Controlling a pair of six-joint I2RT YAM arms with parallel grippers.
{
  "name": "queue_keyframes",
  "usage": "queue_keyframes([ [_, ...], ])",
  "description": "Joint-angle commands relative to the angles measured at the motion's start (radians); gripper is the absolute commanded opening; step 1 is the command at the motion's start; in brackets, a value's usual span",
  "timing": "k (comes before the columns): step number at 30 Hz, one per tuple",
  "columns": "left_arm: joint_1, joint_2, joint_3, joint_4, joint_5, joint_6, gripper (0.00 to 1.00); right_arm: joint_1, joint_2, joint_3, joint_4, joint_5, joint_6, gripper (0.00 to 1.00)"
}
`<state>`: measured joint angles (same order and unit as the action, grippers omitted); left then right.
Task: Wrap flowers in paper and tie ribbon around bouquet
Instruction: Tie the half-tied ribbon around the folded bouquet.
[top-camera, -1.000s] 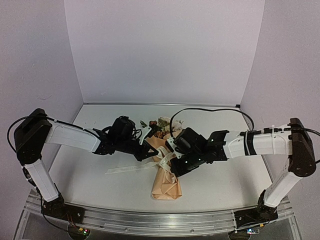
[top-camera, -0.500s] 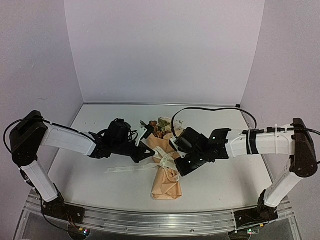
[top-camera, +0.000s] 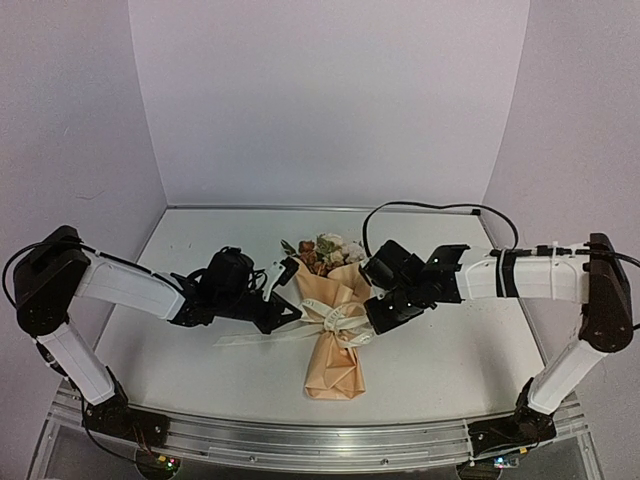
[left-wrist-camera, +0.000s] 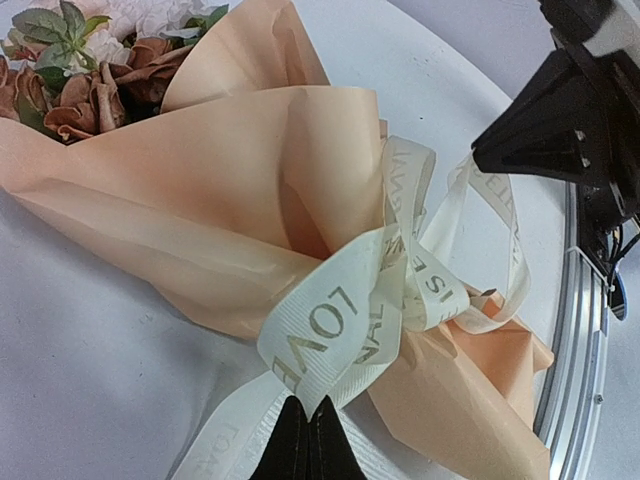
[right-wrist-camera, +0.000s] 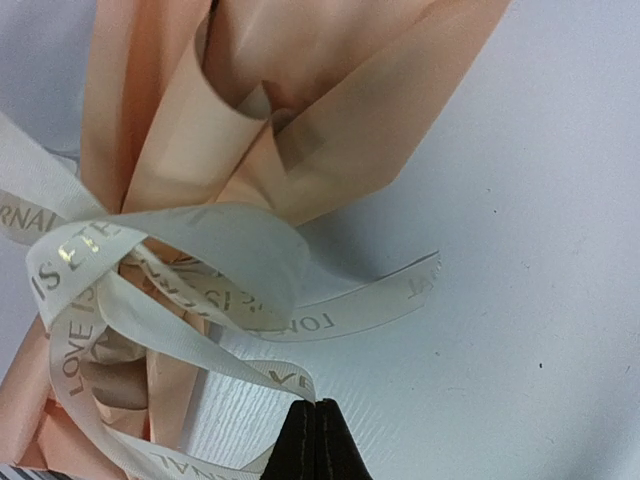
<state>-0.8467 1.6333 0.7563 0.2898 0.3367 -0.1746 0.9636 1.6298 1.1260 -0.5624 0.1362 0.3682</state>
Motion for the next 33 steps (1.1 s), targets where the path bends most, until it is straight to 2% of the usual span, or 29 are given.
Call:
queue_keyframes([
  [1,-0.005,-0.047,-0.003,0.032,-0.01,-0.01,0.0,-0.025,0.003,0.065,-0.019,-0.026,0.031,0.0],
  [13,-0.003,-0.064,-0.035,0.008,-0.14,-0.044,0.0,-0.09,0.079,0.033,-0.022,-0.04,-0.022,0.0],
  [26,0.008,-0.073,-0.055,-0.009,-0.17,-0.036,0.0,-0.111,0.091,0.033,-0.023,-0.076,-0.125,0.0],
  [30,0.008,-0.058,-0.041,-0.013,-0.153,-0.032,0.0,-0.111,0.059,0.039,-0.052,-0.107,-0.087,0.11],
  [33,0.008,-0.049,-0.032,-0.007,-0.132,-0.031,0.0,-0.112,0.028,0.022,-0.067,-0.127,-0.046,0.23],
])
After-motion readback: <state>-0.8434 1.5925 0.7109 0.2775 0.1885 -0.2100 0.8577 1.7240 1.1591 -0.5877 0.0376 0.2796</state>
